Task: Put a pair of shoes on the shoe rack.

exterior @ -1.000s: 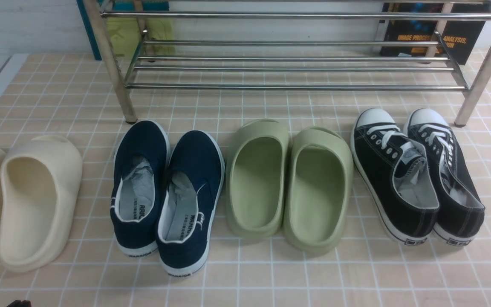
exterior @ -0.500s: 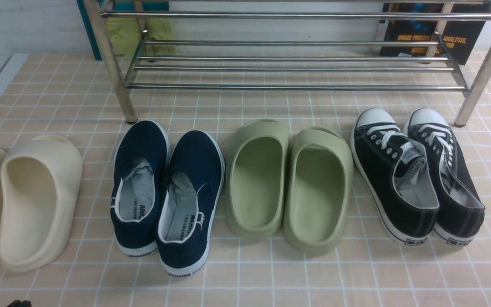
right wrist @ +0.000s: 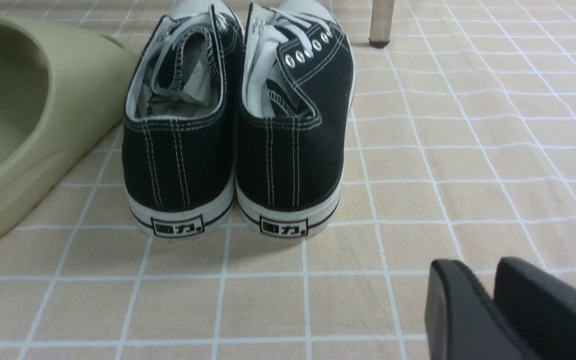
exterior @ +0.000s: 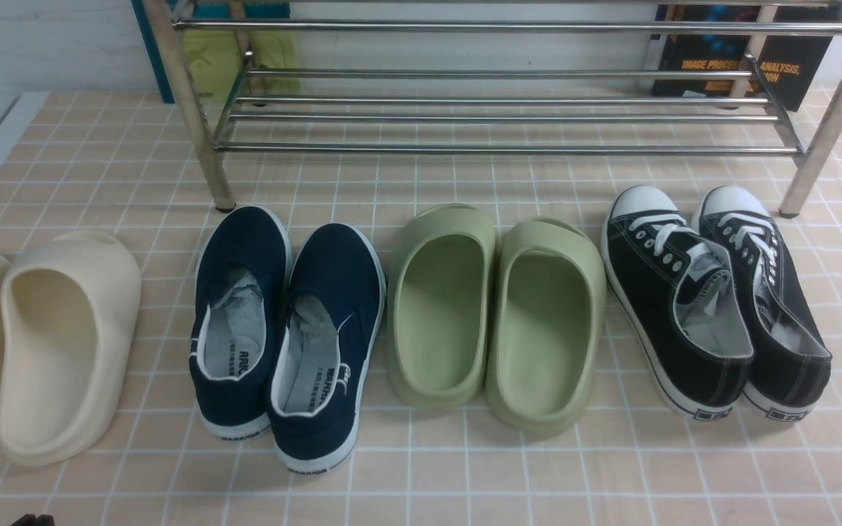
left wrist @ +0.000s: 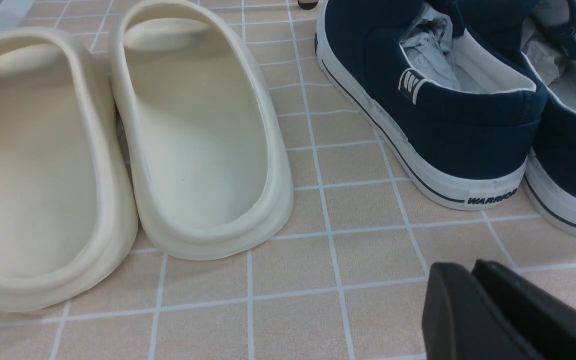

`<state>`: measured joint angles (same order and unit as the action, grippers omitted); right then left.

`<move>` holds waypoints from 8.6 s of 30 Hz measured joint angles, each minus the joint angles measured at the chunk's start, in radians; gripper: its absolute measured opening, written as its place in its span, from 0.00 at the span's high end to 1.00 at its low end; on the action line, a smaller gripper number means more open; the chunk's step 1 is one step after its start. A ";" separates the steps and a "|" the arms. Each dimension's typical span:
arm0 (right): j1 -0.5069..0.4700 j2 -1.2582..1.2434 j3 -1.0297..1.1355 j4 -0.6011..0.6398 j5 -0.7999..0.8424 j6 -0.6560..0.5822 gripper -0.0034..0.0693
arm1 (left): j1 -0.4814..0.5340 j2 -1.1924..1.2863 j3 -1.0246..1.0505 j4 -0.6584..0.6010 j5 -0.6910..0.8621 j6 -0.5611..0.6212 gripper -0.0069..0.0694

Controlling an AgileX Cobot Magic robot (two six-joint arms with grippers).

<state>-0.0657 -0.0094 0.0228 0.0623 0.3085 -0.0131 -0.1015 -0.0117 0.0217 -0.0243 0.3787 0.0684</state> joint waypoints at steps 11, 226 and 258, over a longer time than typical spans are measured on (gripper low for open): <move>0.000 0.000 0.001 -0.005 -0.666 0.001 0.75 | 0.000 0.000 0.000 0.000 0.000 0.000 0.81; 0.287 1.630 -1.129 -0.339 0.503 0.376 0.96 | 0.000 0.000 -0.001 -0.002 0.004 0.000 0.60; 0.196 2.016 -1.788 -0.346 0.504 0.163 0.96 | 0.000 0.000 -0.001 -0.002 0.004 0.000 0.60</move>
<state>0.1306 2.0067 -1.7647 -0.2836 0.8123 0.1499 -0.1015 -0.0117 0.0204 -0.0265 0.3830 0.0687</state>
